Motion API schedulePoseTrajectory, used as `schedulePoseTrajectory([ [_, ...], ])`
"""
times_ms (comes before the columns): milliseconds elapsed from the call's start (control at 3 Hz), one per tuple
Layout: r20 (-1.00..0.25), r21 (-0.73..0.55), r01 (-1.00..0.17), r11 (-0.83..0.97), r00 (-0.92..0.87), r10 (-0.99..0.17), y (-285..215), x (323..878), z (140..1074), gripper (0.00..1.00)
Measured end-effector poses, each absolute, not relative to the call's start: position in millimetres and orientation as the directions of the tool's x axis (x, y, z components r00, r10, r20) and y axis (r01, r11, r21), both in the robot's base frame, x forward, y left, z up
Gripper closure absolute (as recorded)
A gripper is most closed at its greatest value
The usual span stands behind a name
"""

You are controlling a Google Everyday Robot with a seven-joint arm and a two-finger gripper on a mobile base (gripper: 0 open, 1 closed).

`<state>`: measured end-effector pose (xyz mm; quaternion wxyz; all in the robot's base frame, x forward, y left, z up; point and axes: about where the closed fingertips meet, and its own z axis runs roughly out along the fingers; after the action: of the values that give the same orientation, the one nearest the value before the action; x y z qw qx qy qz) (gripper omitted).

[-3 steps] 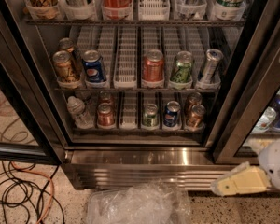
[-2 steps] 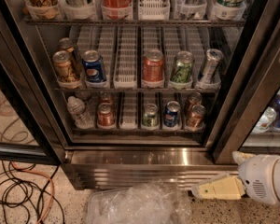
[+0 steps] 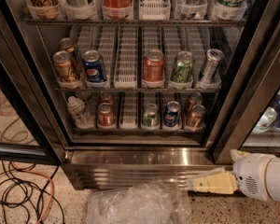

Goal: Pick pepsi can from bottom shelf of fridge

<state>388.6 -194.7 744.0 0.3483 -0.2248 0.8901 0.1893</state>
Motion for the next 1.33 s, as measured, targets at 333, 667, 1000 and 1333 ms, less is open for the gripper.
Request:
schedulePoseTrajectory([
  [333, -0.767, 0.228, -0.487, 0.843, -0.623, -0.153, -195.5, 410.8, 730.1, 0.0],
  [667, -0.874, 0.242, -0.409, 0.88, -0.486, 0.014, -226.0, 455.2, 742.3, 0.0],
  [1000, -0.9, 0.233, -0.42, 0.877, -0.434, 0.031, -231.3, 454.4, 734.0, 0.0],
  [1333, -0.9, 0.233, -0.42, 0.877, -0.434, 0.031, -230.9, 454.2, 733.9, 0.0],
])
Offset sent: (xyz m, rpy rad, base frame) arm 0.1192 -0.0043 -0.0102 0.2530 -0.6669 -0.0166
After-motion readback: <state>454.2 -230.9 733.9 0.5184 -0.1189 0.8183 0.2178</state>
